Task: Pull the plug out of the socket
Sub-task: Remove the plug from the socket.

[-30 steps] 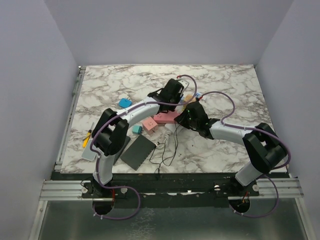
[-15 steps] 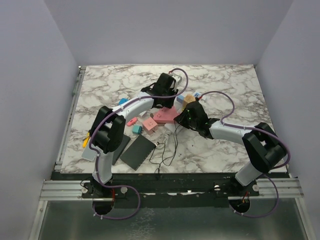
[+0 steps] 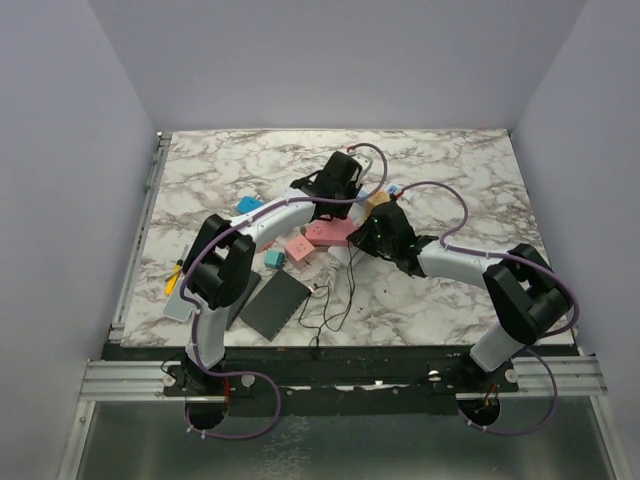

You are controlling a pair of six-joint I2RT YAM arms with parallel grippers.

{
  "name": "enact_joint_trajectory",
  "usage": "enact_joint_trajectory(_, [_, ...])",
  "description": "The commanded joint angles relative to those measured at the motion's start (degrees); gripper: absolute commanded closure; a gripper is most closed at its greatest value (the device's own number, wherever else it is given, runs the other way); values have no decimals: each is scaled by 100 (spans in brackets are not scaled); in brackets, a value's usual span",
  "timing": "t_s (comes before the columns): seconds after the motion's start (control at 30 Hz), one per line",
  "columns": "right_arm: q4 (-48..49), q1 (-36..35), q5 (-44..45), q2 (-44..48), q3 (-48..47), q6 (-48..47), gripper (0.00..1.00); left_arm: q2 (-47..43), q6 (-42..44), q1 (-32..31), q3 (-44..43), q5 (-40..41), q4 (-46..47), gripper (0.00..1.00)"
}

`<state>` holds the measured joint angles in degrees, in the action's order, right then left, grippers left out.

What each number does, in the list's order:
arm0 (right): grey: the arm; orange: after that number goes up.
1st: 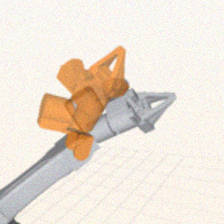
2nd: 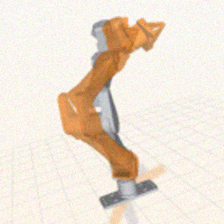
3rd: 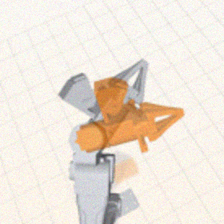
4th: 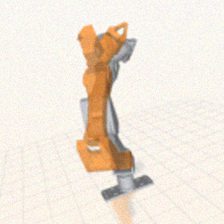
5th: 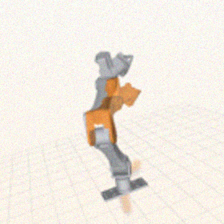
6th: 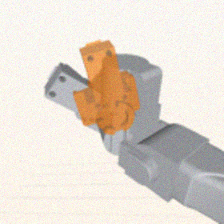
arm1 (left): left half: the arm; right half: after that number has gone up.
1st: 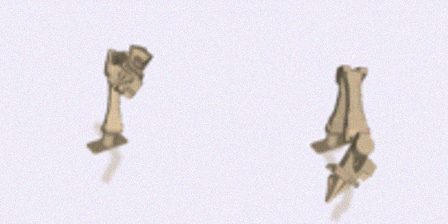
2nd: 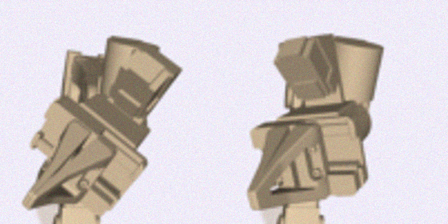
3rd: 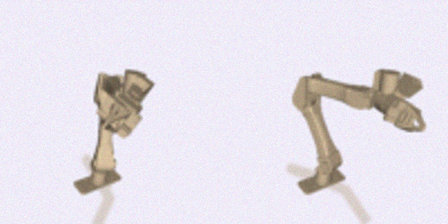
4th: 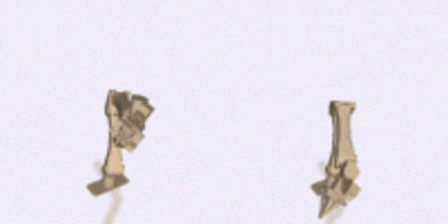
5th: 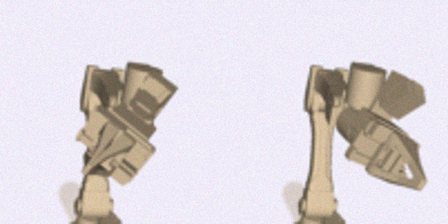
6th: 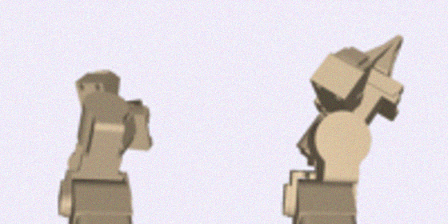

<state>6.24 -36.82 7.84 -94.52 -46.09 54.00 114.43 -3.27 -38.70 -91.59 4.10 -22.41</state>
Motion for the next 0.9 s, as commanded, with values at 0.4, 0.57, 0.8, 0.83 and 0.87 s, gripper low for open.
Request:
enact_joint_trajectory(0.4, [-2461,-229,-403,-1192,608,-536,71,-37,-178,-292,-56,-538,-118,100])
enact_joint_trajectory(0.57, [-2470,-229,-398,-1192,604,-538,71,32,-585,80,-149,-1319,-114,100])
enact_joint_trajectory(0.8, [-2478,-226,-400,-1205,589,-537,71,152,-878,363,-196,-1994,-114,100])
enact_joint_trajectory(0.83, [-2479,-227,-401,-1206,587,-539,71,162,-918,389,-205,-2055,-115,100])
enact_joint_trajectory(0.87, [-2479,-228,-409,-1209,584,-538,71,179,-954,412,-210,-2139,-114,100])
